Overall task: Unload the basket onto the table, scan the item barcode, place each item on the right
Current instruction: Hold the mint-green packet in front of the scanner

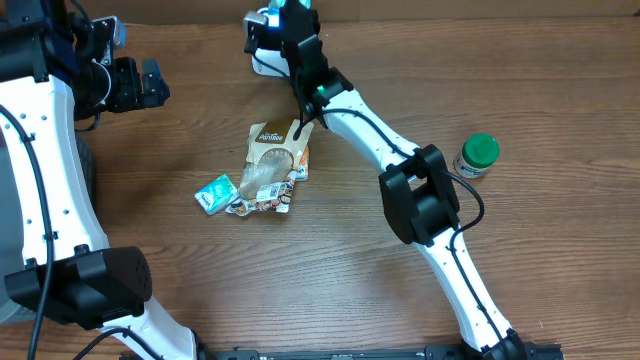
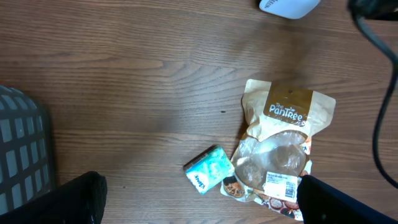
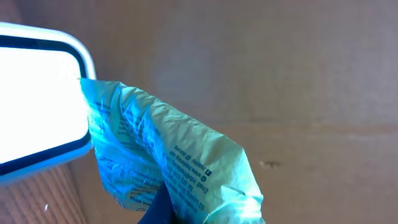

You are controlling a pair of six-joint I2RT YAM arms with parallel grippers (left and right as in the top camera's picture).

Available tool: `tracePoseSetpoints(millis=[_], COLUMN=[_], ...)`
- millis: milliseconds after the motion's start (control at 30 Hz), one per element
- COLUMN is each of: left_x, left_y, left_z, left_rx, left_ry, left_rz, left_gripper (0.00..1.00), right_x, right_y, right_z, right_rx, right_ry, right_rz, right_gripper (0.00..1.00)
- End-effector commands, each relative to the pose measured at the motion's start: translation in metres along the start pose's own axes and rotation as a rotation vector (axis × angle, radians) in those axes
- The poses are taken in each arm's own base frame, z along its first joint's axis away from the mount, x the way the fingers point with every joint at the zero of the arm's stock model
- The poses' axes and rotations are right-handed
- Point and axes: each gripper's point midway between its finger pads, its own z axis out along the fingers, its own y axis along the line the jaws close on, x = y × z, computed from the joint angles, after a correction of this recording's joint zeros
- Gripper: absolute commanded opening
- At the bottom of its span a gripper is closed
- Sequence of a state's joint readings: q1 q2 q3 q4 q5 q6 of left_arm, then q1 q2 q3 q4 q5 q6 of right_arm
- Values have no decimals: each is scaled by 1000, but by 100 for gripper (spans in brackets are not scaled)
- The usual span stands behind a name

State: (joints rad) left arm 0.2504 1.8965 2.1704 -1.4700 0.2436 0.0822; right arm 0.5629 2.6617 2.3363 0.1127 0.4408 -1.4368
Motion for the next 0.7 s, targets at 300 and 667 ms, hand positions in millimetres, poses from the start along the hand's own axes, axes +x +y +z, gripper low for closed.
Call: tracePoseSetpoints(millis=[300,667], left_x=[-1,-1], left_y=[-3,-3], left_z=[-2,-2], left_rx=[9,9], left_ry=[-7,-7], left_rz=[19,19], left_gripper=[100,100], right_x=[-22,-30], right_y=[-28,-74], right_z=[-10,-27], right_rx=[72,176], right_ry=[-34,-40], right_rz=[1,283], right_gripper=[4,4])
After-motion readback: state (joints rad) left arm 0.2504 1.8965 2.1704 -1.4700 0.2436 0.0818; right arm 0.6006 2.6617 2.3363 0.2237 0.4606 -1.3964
